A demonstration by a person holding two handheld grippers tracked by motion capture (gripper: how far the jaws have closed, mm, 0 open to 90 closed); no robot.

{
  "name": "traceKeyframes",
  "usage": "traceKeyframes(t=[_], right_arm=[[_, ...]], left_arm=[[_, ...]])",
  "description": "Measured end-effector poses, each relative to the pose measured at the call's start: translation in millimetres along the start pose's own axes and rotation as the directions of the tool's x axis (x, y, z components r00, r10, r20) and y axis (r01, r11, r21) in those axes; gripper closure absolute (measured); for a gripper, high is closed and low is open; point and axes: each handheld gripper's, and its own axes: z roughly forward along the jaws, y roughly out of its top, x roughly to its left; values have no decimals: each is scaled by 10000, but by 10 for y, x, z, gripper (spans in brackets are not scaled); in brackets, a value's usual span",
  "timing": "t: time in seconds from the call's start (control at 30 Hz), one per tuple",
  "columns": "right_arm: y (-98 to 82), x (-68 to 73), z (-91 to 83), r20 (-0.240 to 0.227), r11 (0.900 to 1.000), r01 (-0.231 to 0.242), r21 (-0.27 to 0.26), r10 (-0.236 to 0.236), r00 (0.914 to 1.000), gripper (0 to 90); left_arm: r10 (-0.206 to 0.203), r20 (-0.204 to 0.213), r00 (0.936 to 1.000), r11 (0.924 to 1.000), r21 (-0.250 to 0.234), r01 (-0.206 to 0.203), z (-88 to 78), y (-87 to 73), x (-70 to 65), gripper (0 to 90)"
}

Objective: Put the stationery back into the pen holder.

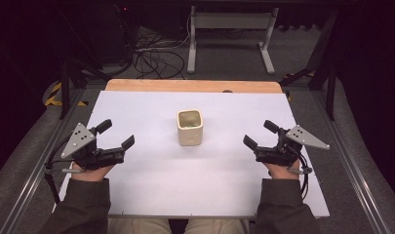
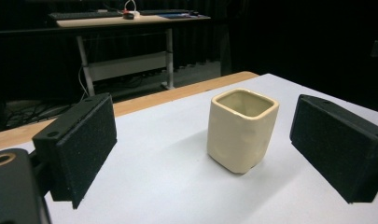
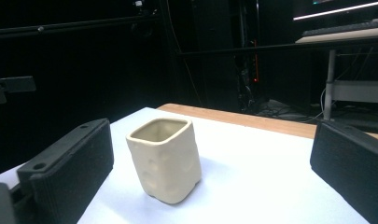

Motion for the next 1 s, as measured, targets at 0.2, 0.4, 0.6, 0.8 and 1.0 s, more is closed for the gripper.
traceKeyframes(t=[0.2, 0.4, 0.6, 0.8, 1.0], right_arm=[[20, -53, -88, 116, 9999, -61, -84, 61, 9999, 1], [62, -112, -186, 276, 9997, -30, -242, 36, 9996, 1], [81, -146, -225, 218, 9997, 38, -249, -32, 9998, 1], [68, -157, -200, 239, 9999, -40, -158, 44, 9997, 1], [63, -146, -176, 188, 10000, 66, -62, -64, 9998, 1]], left_arm=[[20, 29, 10000, 10000, 28, -20, 8, -5, 2, 81], [47, 48, 10000, 10000, 71, -47, 16, -8, -1, 80], [103, 46, 9999, 9998, 158, -103, 21, -17, -2, 80], [89, -14, 10000, 9998, 152, -89, 9, -19, 7, 80], [67, 43, 10000, 9998, 210, -68, 27, -35, 13, 80]])
